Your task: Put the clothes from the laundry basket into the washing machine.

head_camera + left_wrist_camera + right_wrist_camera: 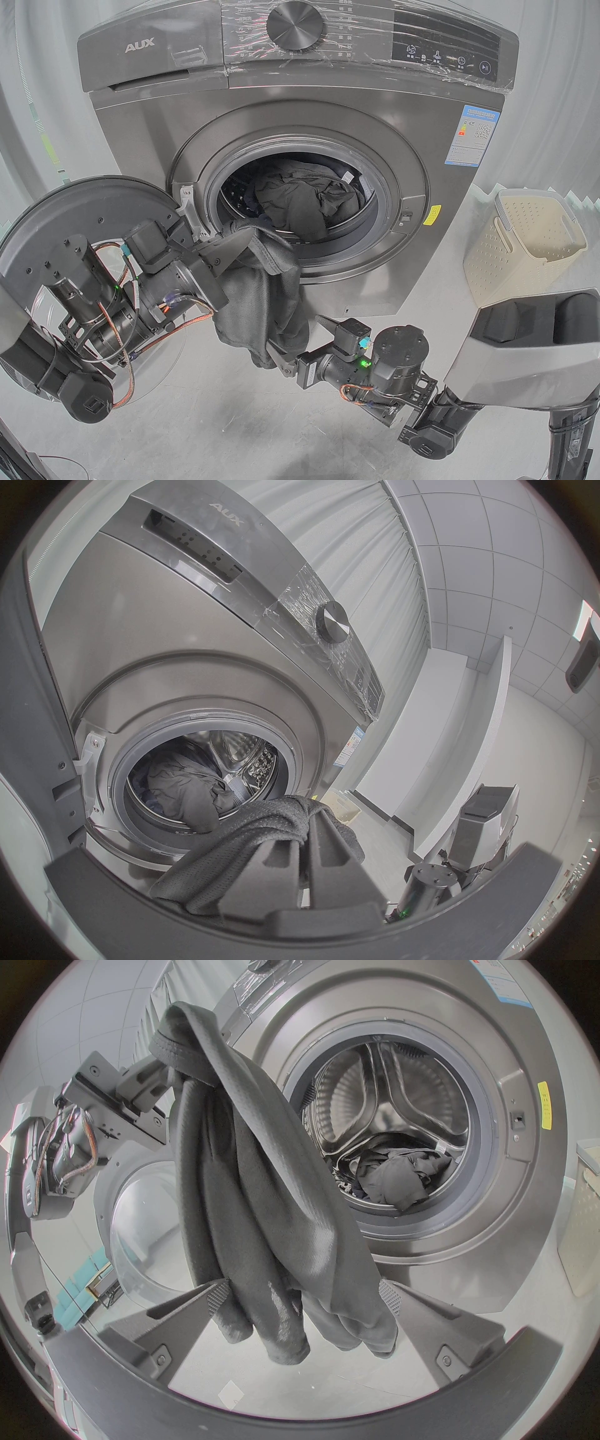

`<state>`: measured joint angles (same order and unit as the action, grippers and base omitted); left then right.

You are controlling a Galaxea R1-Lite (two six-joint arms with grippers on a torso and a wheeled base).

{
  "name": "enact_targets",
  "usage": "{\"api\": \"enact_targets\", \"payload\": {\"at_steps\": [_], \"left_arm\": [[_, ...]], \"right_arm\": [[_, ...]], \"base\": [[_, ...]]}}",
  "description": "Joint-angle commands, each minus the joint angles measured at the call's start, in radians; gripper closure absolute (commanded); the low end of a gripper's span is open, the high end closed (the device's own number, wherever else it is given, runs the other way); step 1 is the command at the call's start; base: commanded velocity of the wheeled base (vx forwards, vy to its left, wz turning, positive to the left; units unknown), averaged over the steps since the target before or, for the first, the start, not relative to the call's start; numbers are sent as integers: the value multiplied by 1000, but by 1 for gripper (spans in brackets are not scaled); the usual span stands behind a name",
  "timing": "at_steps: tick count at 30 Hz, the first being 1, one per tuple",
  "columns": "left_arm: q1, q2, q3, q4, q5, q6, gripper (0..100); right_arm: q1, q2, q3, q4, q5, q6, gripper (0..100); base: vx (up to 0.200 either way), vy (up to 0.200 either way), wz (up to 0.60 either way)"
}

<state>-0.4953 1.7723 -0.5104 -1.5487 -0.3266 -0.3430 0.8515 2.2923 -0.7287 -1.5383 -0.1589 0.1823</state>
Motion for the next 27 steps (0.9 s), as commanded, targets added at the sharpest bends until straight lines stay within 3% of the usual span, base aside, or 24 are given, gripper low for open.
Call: {"api": "enact_targets", "payload": {"at_steps": [1, 13, 27], "left_arm": [[1, -4, -2, -1, 0, -1, 100], [0, -30, -14, -1, 4, -4, 100], [-6, -33, -13, -1, 4, -2, 100]], "right_arm": [[-28, 13, 15, 1, -1, 0, 0], [-28, 95, -3, 3, 2, -4, 0], [-31, 145, -138, 10, 12, -18, 0]], "base": [[0, 0, 0], [0, 0, 0], [0, 0, 0]]}}
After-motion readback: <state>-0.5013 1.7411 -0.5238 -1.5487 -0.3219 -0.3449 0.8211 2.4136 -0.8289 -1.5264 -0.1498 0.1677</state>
